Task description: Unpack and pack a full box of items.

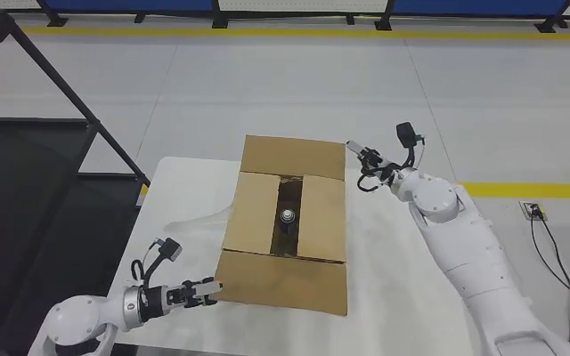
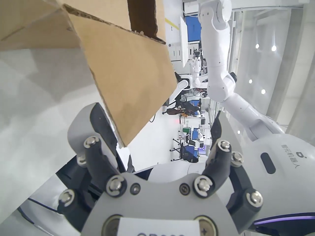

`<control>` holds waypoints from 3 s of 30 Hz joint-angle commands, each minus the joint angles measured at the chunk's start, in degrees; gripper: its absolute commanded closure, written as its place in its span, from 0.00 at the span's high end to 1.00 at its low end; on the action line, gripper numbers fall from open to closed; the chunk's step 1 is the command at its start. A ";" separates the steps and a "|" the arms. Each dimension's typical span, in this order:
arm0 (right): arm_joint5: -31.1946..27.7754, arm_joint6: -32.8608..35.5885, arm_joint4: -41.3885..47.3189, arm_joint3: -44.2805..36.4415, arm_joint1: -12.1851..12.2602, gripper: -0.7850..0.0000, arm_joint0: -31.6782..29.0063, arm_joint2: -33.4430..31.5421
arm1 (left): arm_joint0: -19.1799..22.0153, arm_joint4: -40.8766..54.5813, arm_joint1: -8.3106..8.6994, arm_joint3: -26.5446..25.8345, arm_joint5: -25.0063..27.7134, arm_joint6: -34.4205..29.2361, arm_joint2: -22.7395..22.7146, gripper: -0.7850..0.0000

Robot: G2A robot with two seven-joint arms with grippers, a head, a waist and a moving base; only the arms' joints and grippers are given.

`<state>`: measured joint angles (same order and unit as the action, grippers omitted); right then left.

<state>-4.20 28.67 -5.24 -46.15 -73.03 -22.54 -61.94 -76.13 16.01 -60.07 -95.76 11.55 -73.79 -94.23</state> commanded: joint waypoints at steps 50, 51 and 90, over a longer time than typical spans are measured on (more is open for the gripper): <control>-27.19 35.56 23.14 23.46 -5.20 1.00 13.58 -0.87 | 4.68 -6.63 -0.13 -6.83 -7.36 34.67 7.34 1.00; -26.56 36.21 22.97 23.18 -5.12 1.00 13.65 -0.84 | 4.93 -6.54 -0.19 -6.67 -7.65 35.05 7.73 1.00; 4.02 35.68 23.01 14.98 -5.60 1.00 9.16 0.73 | 15.84 -12.00 -2.46 0.63 -13.70 44.35 20.16 1.00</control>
<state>-1.02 64.17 18.08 -29.83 -78.87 -12.84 -61.06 -60.40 4.07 -62.48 -95.37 -2.09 -29.57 -74.20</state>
